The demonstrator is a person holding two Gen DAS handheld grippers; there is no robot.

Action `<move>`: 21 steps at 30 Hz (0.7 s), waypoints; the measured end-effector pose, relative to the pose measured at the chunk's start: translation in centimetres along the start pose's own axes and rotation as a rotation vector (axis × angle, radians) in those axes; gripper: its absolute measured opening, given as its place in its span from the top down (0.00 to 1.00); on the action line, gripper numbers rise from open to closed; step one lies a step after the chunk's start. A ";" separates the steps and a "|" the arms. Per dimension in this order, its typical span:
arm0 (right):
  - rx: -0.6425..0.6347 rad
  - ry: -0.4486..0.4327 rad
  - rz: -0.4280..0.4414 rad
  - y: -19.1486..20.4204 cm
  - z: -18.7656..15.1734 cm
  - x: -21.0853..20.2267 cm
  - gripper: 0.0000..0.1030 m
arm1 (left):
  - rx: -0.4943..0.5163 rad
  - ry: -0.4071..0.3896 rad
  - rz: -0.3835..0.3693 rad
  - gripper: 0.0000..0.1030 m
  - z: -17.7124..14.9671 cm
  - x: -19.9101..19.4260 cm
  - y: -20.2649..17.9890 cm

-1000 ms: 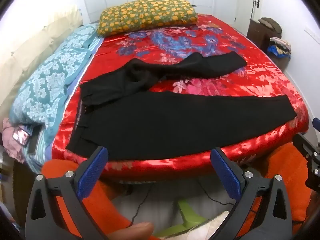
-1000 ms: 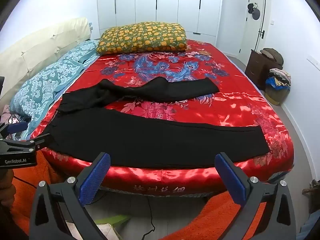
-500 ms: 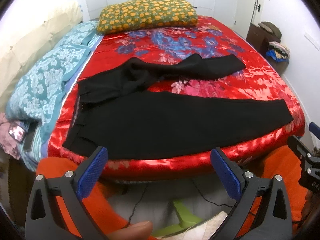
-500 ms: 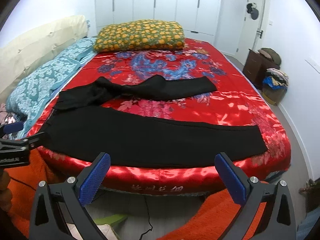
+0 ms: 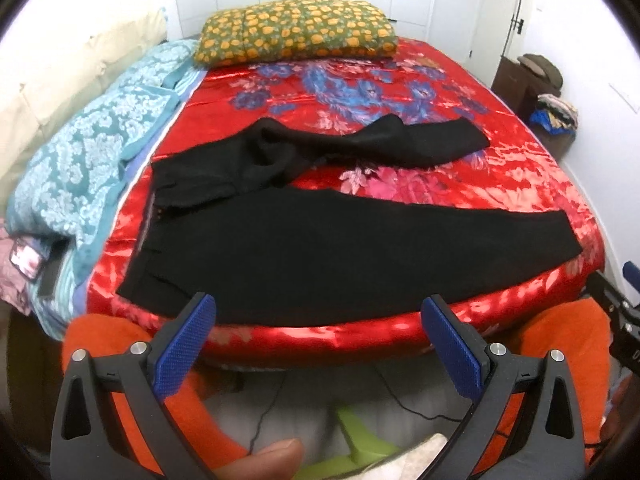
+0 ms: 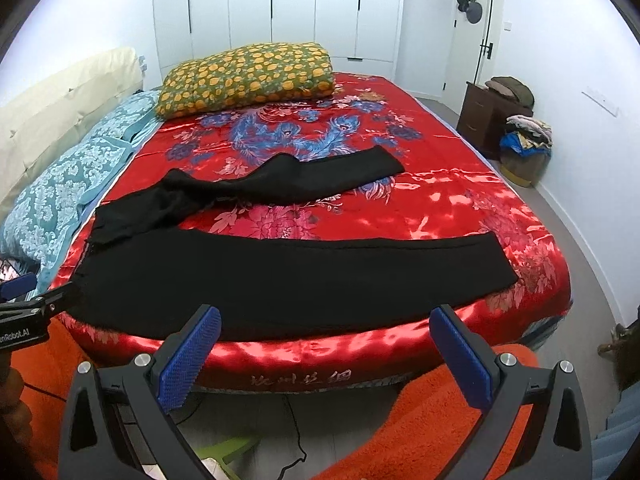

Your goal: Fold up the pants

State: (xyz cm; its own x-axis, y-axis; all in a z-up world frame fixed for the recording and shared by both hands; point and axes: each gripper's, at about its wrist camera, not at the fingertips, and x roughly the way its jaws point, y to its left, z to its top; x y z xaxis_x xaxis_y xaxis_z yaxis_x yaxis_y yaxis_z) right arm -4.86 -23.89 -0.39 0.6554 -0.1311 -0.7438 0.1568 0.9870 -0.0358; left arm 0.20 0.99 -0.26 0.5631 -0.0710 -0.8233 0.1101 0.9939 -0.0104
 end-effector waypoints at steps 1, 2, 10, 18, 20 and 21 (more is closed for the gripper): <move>-0.003 0.001 -0.004 0.0 0.0 0.0 0.00 | 0.003 0.002 0.001 0.00 0.0 0.0 -0.1; -0.007 0.002 -0.011 0.1 0.0 0.1 0.00 | 0.008 0.006 0.004 0.00 0.0 0.1 -0.2; -0.020 0.017 -0.022 0.2 -0.3 0.4 0.00 | 0.025 0.042 0.030 0.01 -0.3 0.8 -0.7; -0.027 0.011 -0.036 0.3 -0.4 0.4 0.00 | 0.030 0.032 0.037 0.00 -0.5 0.8 -0.7; -0.030 0.014 -0.038 0.4 -0.5 0.4 0.00 | 0.034 0.037 0.037 0.01 -0.6 0.8 -0.7; -0.031 0.016 -0.039 0.4 -0.5 0.5 0.00 | 0.034 0.040 0.034 0.01 -0.6 0.8 -0.7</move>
State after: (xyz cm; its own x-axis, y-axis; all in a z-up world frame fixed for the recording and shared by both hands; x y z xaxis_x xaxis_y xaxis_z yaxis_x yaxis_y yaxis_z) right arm -4.84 -23.53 -1.08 0.6375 -0.1678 -0.7519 0.1586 0.9837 -0.0851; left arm 0.13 0.33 -1.26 0.5343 -0.0327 -0.8447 0.1191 0.9922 0.0370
